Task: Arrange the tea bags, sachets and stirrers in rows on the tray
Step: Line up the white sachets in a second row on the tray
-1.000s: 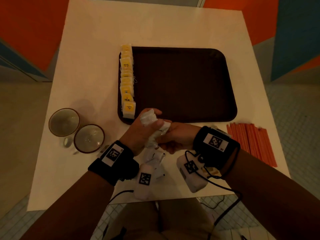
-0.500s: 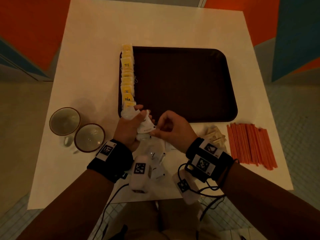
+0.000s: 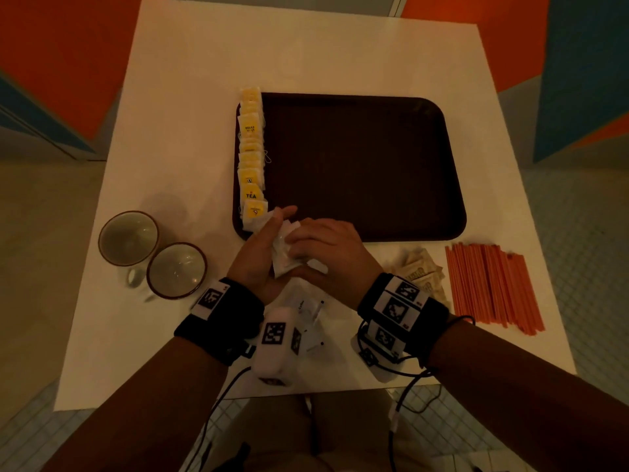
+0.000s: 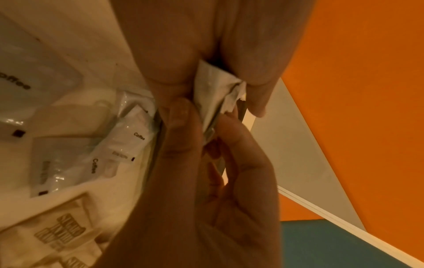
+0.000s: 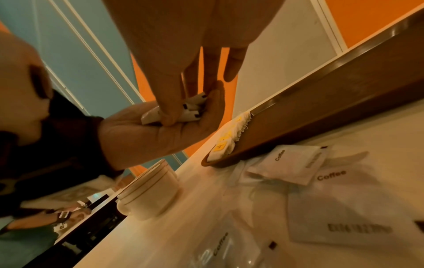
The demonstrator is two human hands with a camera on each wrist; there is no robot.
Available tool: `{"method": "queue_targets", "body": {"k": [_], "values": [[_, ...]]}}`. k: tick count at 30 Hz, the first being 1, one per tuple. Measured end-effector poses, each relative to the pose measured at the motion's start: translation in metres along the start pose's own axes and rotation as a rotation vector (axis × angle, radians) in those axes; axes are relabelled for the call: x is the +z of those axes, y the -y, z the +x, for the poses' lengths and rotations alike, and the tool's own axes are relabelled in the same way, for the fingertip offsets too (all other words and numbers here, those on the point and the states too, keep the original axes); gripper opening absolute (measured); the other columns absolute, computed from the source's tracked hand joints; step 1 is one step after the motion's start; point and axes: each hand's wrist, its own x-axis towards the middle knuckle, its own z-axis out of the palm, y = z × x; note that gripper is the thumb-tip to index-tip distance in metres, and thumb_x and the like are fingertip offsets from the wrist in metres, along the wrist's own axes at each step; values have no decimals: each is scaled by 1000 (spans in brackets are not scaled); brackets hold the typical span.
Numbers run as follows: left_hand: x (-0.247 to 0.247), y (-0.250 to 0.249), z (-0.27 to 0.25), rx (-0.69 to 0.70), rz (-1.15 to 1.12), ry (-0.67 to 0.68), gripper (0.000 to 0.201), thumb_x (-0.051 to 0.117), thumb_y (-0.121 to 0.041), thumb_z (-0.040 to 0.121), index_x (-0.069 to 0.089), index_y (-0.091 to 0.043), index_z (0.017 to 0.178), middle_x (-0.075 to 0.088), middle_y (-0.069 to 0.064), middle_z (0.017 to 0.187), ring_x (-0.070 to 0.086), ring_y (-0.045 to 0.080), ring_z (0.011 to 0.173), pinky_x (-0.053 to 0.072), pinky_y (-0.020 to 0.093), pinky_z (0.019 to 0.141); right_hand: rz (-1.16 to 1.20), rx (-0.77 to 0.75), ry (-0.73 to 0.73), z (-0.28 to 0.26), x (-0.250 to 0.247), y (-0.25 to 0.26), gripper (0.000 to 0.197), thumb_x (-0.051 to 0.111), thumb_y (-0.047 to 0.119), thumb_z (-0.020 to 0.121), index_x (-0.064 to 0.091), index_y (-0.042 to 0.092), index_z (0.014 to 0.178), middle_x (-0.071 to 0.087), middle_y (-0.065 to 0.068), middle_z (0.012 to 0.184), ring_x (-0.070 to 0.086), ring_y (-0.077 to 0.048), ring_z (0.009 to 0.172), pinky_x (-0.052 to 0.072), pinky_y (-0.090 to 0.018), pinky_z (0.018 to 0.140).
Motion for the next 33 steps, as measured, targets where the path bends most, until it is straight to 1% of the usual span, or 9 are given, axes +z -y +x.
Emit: {"method": "queue_targets", "body": {"k": [3, 7, 11, 13, 17, 23, 28, 30, 33], "values": [[3, -1, -2, -27, 49, 18, 42, 32, -51, 92, 53, -23, 116, 64, 5, 98, 70, 13, 75, 57, 24, 59, 4, -39, -19, 1, -1, -3, 22, 59, 29, 81, 66, 19, 99, 66, 2, 116, 52, -18, 115, 30, -33, 93], [6, 0, -2, -34, 164, 74, 53, 28, -59, 87, 56, -21, 110, 68, 7, 103, 70, 17, 88, 59, 29, 67, -24, -29, -27, 2, -1, -4, 29, 67, 38, 76, 63, 25, 102, 57, 1, 129, 38, -17, 127, 28, -38, 100], [14, 6, -6, -46, 359, 81, 61, 29, -64, 80, 57, -22, 115, 70, 8, 108, 68, 17, 98, 58, 31, 70, 51, 193, 193, 8, -9, 5, 91, 74, 47, 68, 29, 19, 141, 18, 0, 155, 7, -15, 144, 5, -33, 113], [15, 11, -6, -34, 454, 83, 60, 31, -64, 78, 53, -26, 119, 67, 10, 111, 67, 10, 95, 56, 25, 63, -49, 197, 305, 11, -10, 7, 106, 74, 47, 67, 12, 17, 147, 12, 1, 156, 0, -14, 145, -2, -37, 116], [11, 17, -7, -43, 518, 99, 61, 43, -66, 68, 52, -30, 116, 66, -4, 113, 65, 9, 103, 54, 31, 84, -70, 209, 414, 14, -8, 7, 95, 71, 32, 74, 10, 20, 147, 21, -2, 152, 10, -16, 143, 0, -37, 116], [4, 24, -5, -116, 671, 64, 43, 41, -44, 92, 49, -17, 124, 58, 7, 127, 56, 20, 115, 44, 45, 101, -65, 199, 369, 11, -1, 5, 79, 73, 39, 71, 34, 23, 137, 43, 0, 136, 40, -17, 127, 23, -40, 113], [1, 24, -4, -150, 649, 132, 62, 69, -45, 70, 50, -19, 123, 58, 8, 125, 56, 24, 116, 51, 38, 90, -54, 231, 281, 8, 3, 3, 66, 77, 37, 66, 46, 20, 122, 49, -1, 121, 47, -17, 107, 34, -33, 97], [1, 24, -2, -110, 712, 199, 67, 75, -44, 58, 48, -25, 117, 55, 8, 127, 53, 24, 119, 49, 43, 96, -56, 232, 262, 8, 4, 4, 54, 74, 31, 69, 49, 16, 115, 49, -4, 114, 49, -18, 99, 38, -32, 88], [0, 23, 1, -81, 738, 267, 100, 79, -65, 40, 42, -29, 126, 51, 5, 133, 52, 20, 122, 45, 43, 102, -147, 249, 192, 10, 5, 6, 44, 69, 28, 71, 50, 16, 109, 49, -3, 107, 48, -19, 92, 36, -31, 81]]}}
